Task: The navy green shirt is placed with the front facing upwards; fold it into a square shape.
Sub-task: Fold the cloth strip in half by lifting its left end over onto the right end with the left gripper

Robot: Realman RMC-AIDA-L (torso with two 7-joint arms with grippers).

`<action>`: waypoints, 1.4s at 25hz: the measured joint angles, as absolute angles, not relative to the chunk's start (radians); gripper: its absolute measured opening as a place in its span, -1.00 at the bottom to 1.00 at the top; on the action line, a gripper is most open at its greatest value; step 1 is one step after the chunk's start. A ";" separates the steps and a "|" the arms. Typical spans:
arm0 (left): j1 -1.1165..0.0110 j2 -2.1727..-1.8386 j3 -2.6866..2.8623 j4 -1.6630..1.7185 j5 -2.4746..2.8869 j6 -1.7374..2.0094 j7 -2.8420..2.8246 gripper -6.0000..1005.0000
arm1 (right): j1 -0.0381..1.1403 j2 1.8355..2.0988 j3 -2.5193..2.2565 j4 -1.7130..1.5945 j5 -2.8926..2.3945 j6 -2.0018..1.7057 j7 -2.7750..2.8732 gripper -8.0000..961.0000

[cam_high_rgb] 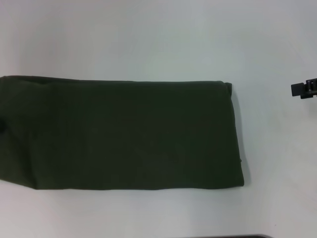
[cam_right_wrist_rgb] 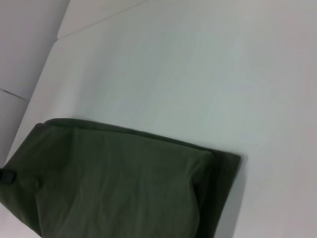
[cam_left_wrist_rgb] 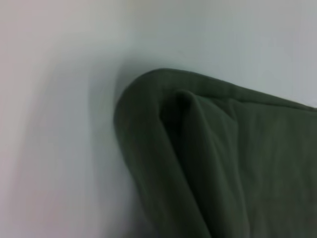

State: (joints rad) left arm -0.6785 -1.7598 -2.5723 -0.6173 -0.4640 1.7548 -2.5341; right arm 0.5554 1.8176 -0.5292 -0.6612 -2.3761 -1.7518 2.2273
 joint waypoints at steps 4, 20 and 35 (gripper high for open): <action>-0.679 -1.771 -2.572 -0.643 -0.508 1.827 -2.521 -0.79 | 0.557 1.818 -0.529 -0.661 -2.376 -1.752 2.228 0.33; -0.779 -1.873 -2.566 -0.701 -0.647 1.998 -2.518 -0.79 | 0.557 1.824 -0.529 -0.660 -2.376 -1.752 2.229 0.33; -0.809 -1.884 -2.523 -0.688 -0.811 2.045 -2.537 -0.75 | 0.555 1.824 -0.529 -0.659 -2.376 -1.750 2.229 0.33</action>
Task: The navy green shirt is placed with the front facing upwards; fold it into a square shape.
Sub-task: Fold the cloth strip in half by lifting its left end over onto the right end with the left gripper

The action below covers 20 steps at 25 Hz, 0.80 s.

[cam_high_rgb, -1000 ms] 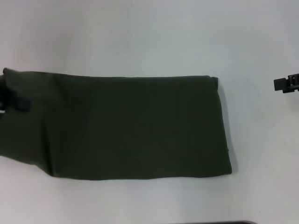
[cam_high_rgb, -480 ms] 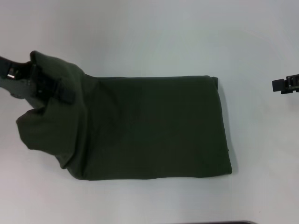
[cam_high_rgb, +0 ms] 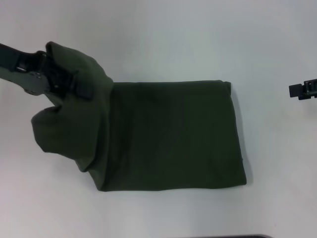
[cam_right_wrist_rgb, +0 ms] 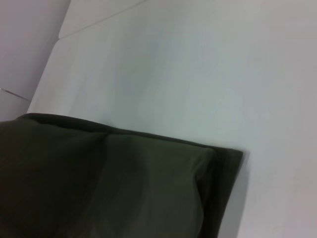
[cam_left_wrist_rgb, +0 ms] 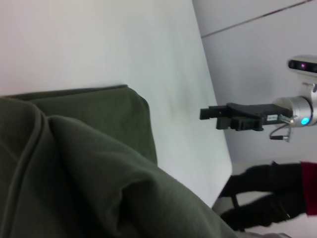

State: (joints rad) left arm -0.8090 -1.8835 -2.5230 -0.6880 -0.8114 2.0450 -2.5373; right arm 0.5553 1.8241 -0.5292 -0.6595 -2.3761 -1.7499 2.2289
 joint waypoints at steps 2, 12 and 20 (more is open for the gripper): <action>-0.810 -1.886 -2.510 -0.677 -0.828 2.045 -2.539 -0.75 | 0.556 1.824 -0.529 -0.660 -2.376 -1.750 2.229 0.33; -0.845 -1.956 -2.507 -0.662 -0.850 2.038 -2.585 -0.72 | 0.561 1.822 -0.529 -0.660 -2.376 -1.750 2.229 0.33; -0.840 -1.963 -2.443 -0.664 -0.856 2.032 -2.579 -0.70 | 0.563 1.824 -0.529 -0.660 -2.376 -1.748 2.230 0.34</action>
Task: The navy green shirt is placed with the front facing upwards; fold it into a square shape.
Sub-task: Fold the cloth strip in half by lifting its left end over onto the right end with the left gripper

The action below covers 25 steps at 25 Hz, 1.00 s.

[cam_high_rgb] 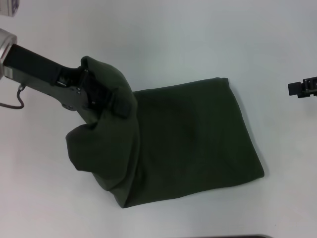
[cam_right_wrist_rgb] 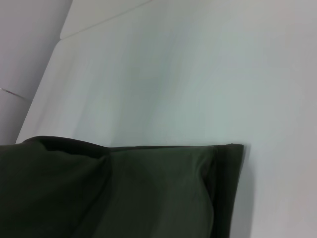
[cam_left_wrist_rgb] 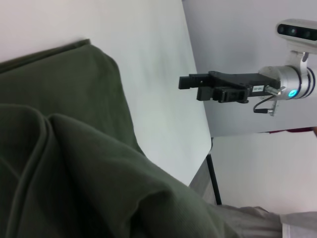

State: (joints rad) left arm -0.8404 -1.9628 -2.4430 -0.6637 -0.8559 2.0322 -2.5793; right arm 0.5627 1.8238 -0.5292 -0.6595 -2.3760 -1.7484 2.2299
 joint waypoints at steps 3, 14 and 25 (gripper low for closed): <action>-0.830 -1.967 -2.440 -0.664 -0.855 2.012 -2.578 -0.70 | 0.563 1.824 -0.529 -0.660 -2.376 -1.747 2.230 0.34; -0.792 -2.031 -2.309 -0.880 -0.825 1.909 -2.710 -0.67 | 0.565 1.820 -0.529 -0.660 -2.376 -1.741 2.250 0.33; -0.811 -2.067 -2.207 -1.086 -0.824 1.920 -2.894 -0.64 | 0.564 1.812 -0.528 -0.661 -2.376 -1.736 2.253 0.33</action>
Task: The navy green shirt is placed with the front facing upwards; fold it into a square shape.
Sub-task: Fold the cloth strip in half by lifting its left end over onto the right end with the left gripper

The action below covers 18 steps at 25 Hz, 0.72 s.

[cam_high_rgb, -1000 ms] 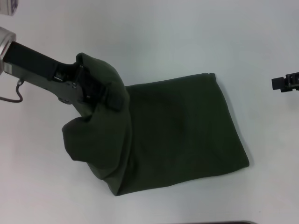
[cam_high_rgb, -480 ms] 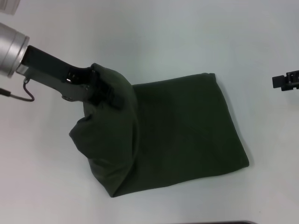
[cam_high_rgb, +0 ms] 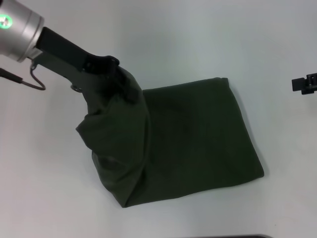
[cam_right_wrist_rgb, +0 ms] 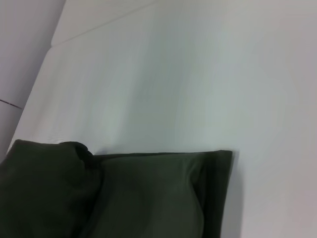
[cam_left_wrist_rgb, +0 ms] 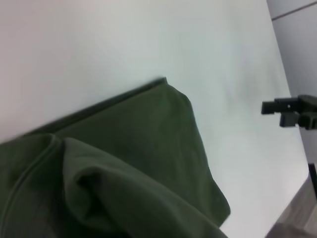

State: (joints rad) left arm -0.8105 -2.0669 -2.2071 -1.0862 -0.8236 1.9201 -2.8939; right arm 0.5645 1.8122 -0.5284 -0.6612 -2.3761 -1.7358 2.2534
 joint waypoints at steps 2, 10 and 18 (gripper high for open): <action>-0.818 -2.079 -2.196 -1.091 -0.824 1.925 -2.896 -0.63 | 0.564 1.812 -0.529 -0.661 -2.376 -1.734 2.253 0.33; -0.855 -2.113 -2.183 -1.131 -0.837 1.961 -2.886 -0.61 | 0.564 1.811 -0.529 -0.661 -2.376 -1.727 2.253 0.33; -0.881 -2.122 -2.180 -1.154 -0.921 1.989 -2.881 -0.59 | 0.561 1.813 -0.529 -0.658 -2.376 -1.727 2.253 0.33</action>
